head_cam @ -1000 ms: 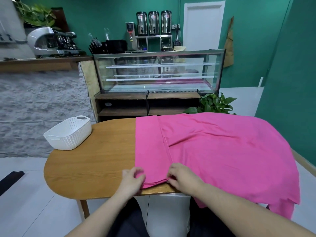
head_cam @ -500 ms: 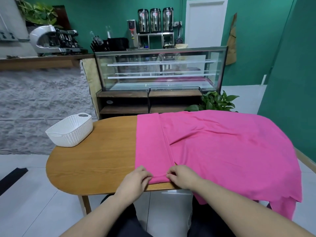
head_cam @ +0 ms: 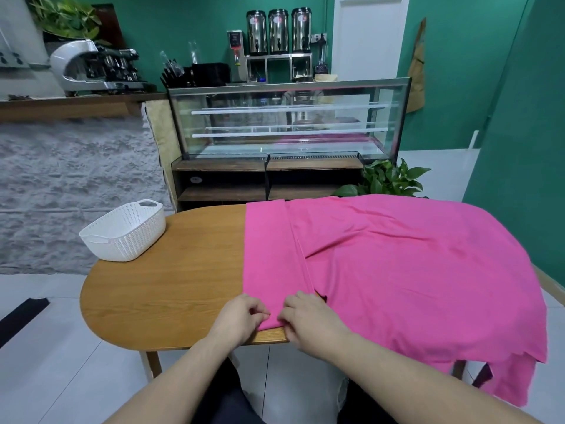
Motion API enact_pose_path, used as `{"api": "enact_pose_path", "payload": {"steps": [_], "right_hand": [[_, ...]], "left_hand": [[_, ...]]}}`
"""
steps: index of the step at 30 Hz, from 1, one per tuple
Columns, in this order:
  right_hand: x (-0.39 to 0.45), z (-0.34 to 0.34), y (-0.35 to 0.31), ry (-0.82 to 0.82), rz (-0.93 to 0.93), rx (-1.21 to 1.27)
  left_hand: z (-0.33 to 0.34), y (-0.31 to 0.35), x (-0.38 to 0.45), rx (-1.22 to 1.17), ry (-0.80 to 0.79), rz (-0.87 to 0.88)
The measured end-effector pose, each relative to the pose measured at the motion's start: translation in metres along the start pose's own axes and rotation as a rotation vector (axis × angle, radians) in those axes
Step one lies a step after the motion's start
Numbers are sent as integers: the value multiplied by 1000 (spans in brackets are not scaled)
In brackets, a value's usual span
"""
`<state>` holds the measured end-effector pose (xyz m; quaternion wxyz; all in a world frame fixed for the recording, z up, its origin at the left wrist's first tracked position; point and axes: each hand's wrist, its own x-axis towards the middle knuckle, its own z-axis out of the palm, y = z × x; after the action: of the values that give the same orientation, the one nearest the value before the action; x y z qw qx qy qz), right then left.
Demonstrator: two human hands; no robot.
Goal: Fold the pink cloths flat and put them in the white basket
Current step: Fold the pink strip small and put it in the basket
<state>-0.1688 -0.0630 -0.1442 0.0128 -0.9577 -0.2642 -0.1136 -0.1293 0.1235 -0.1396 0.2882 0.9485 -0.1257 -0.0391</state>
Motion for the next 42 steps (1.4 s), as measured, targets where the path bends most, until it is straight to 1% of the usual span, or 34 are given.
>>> {"api": "enact_pose_path", "payload": {"steps": [2,4,6,8,11,12,13,16,17,18,20,22,26,28,31,33,34,37,38,40,42], "right_hand": [[1,2,-6,-16,11,76],[3,1,-3,-47,42,48],[5,1,0,-78,94,87],[5,6,3,-51,143,139],[3,13,2,38,250,302],[3,13,1,55,290,354],[4,13,1,62,316,393],[5,10,1,45,364,476],[5,8,1,39,376,506],[5,6,2,33,389,537],[6,3,5,13,413,597],[6,1,7,-28,432,627],[9,-5,10,-119,425,616],[9,-8,13,-164,417,598],[9,-10,17,-218,384,604],[10,-9,19,-202,340,568],[10,-7,19,-163,316,520],[8,-3,16,34,184,318],[6,0,13,62,130,269],[0,4,10,28,58,197],[-3,8,11,-11,57,190]], "left_hand": [[-2,-1,3,-71,-24,-43],[-4,-2,4,-161,-42,-80],[-6,-4,5,-255,-33,-114],[-5,-7,2,-320,16,-126],[2,-12,-5,-346,102,-52],[5,-14,-8,-319,122,-1],[7,-17,-11,-242,152,70],[10,-19,-15,200,357,388],[10,-17,-17,296,393,478],[8,-13,-18,353,385,540],[8,-7,-17,426,297,576],[9,-5,-15,464,222,552],[7,1,-16,315,131,352],[3,4,-14,270,89,303],[-7,9,-10,195,-54,174],[-11,7,-4,86,-150,79],[-13,6,-2,34,-187,48],[-21,8,7,-89,-257,-28],[-23,9,10,-103,-278,-51],[-27,12,15,-141,-307,-96],[-27,11,17,-178,-305,-129]]}}
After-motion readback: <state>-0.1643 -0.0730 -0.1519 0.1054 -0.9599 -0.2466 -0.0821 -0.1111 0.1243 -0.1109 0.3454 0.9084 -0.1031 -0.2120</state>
